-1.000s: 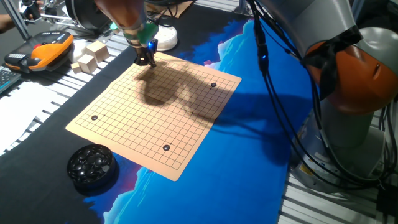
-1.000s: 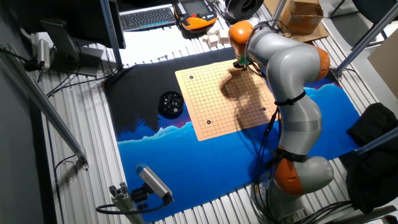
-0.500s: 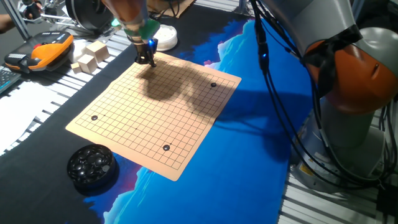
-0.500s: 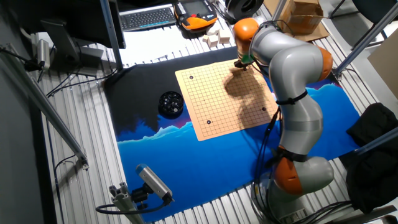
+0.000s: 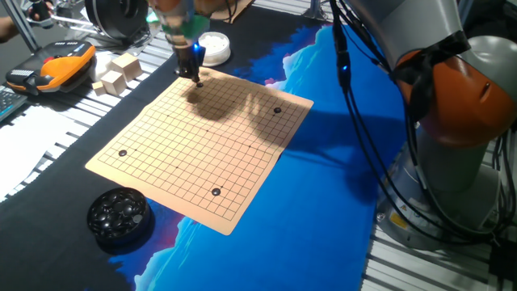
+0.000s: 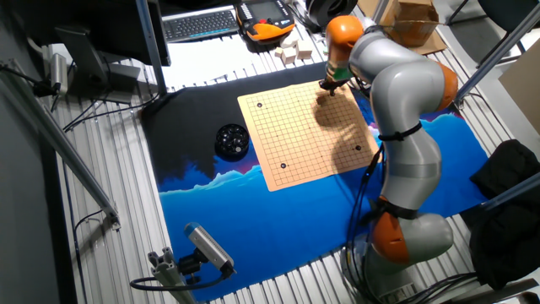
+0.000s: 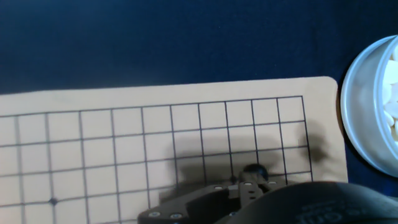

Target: Play the first move as black on the 3-4 point in the upper right corner of the Go board

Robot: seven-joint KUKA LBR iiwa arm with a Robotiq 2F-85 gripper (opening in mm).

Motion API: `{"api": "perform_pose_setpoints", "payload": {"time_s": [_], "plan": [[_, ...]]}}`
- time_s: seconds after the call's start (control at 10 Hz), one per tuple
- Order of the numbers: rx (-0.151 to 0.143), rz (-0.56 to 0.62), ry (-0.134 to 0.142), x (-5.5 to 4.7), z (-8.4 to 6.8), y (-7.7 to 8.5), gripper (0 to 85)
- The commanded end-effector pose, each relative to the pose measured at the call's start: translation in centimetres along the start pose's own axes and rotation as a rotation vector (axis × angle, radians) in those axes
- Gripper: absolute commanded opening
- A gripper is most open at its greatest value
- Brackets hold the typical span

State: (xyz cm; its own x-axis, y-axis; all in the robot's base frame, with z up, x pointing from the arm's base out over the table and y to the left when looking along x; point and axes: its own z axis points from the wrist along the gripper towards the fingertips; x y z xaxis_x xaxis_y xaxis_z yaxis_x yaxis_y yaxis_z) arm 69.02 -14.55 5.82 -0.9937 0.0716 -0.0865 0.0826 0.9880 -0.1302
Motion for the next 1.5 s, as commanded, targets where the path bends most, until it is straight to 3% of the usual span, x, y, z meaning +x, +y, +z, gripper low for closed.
{"api": "perform_pose_setpoints", "payload": {"time_s": [0.0, 0.3, 0.5, 0.8, 1.0, 1.2, 1.4], "plan": [[-0.013, -0.003, 0.005, 0.0, -0.7, -0.2, 0.0], [-0.040, -0.018, 0.033, 0.3, -3.3, -0.9, 0.0], [-0.037, -0.026, 0.037, 0.2, -4.6, -1.4, 0.0], [-0.060, -0.052, 0.049, 0.0, -6.8, -2.7, 0.0], [-0.054, -0.051, 0.039, -0.4, -7.7, -3.3, 0.0], [-0.079, -0.059, 0.061, -0.9, -9.3, -3.8, 0.0], [-0.080, -0.067, 0.070, -1.5, -10.5, -4.6, 0.0]]}}
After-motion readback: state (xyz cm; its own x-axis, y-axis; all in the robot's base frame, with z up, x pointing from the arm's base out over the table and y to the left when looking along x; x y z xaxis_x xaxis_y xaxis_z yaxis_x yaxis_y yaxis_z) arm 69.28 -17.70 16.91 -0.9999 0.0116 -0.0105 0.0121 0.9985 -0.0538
